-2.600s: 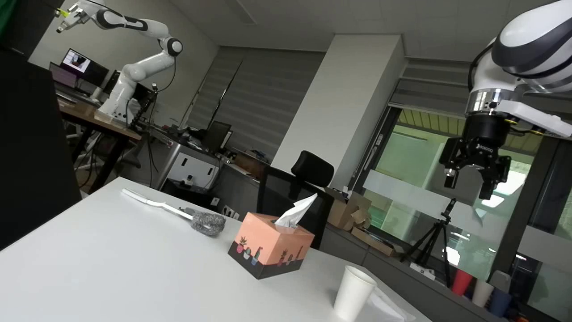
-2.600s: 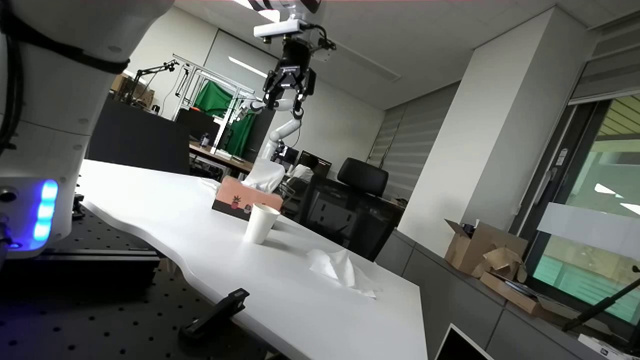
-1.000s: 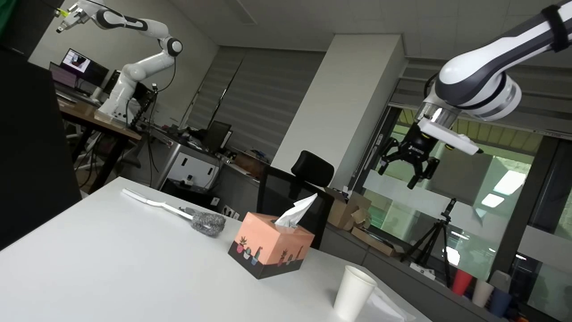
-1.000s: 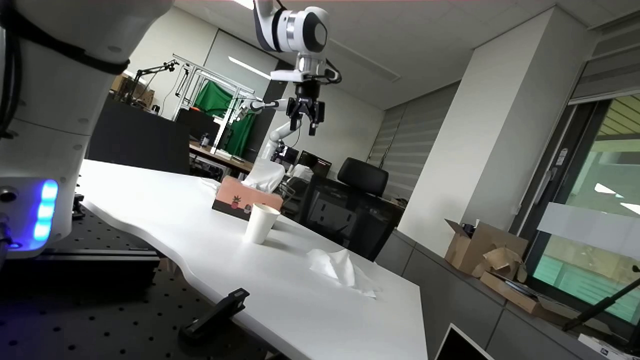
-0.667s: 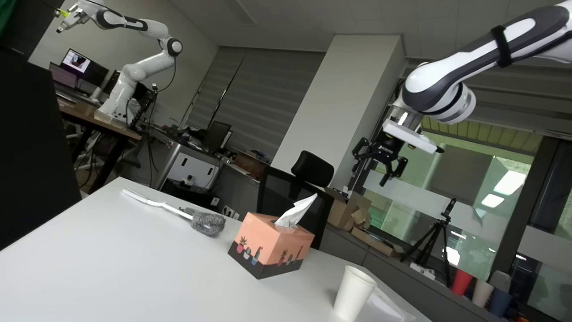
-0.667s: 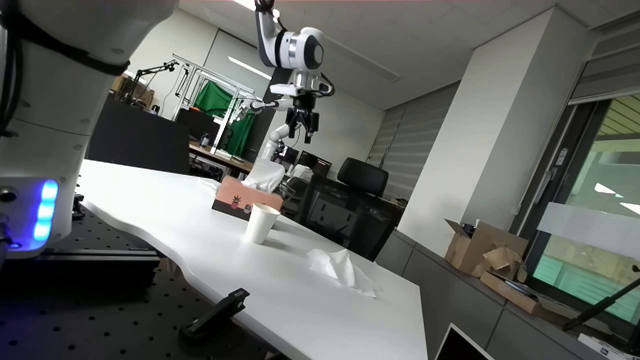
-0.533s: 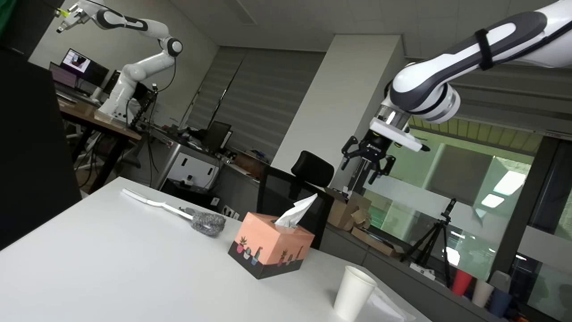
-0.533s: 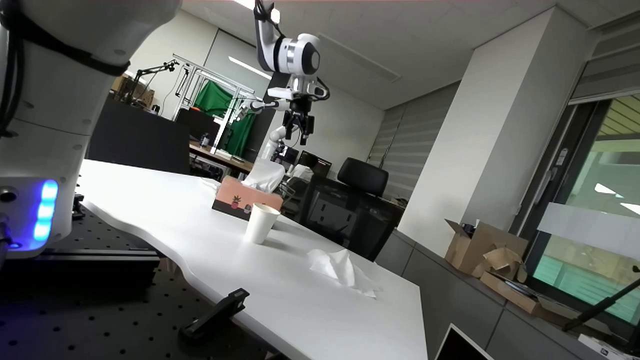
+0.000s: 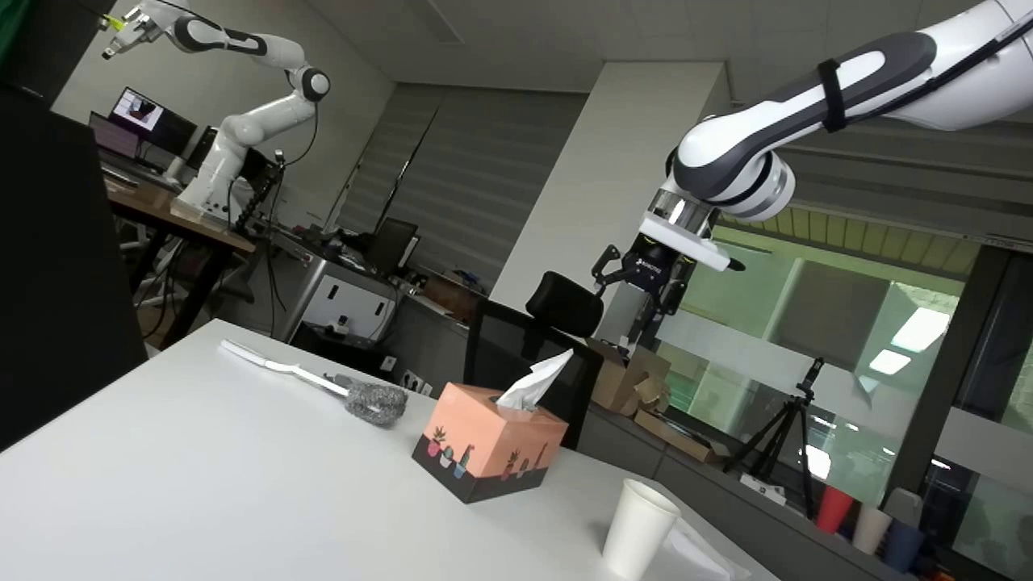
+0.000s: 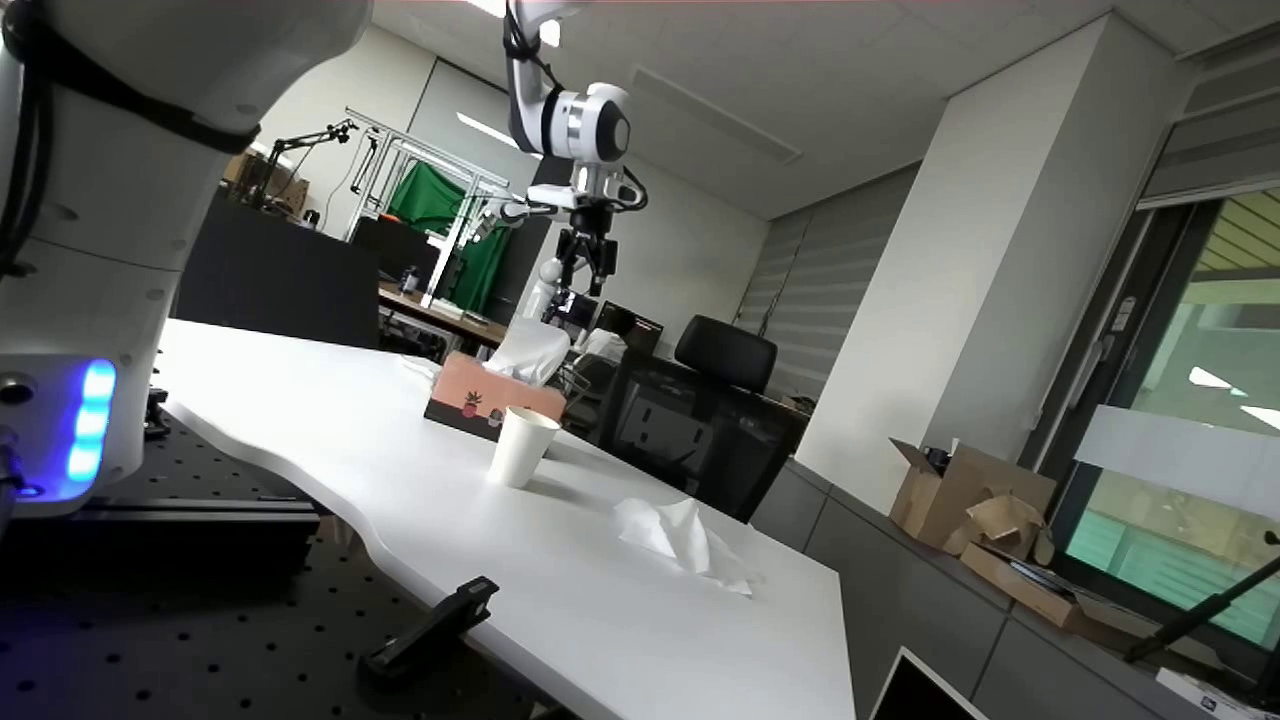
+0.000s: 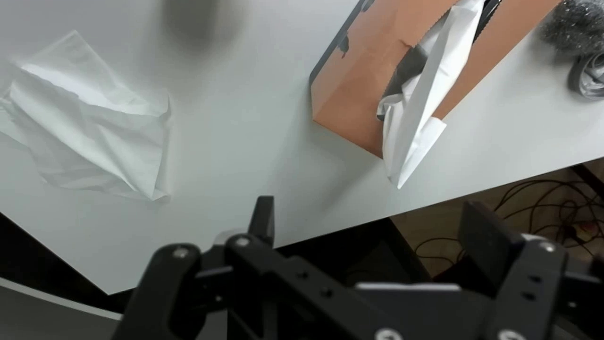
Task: Remove a tissue from the box and put it on the table
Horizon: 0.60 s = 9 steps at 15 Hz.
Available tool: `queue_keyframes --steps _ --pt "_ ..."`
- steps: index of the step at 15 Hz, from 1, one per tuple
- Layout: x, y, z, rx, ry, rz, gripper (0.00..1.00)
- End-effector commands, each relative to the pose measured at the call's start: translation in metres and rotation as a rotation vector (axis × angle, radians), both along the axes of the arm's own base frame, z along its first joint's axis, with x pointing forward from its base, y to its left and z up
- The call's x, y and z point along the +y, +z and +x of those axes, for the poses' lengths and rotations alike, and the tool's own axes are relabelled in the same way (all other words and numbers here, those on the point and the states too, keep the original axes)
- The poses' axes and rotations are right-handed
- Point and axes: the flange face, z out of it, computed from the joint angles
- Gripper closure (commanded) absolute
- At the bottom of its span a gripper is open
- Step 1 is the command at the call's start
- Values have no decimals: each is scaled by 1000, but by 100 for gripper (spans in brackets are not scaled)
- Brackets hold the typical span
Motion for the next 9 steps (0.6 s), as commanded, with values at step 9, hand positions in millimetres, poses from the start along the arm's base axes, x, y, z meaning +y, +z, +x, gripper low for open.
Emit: queue_keyframes --steps 9 --pt "1 -1 8 -2 -15 9 0"
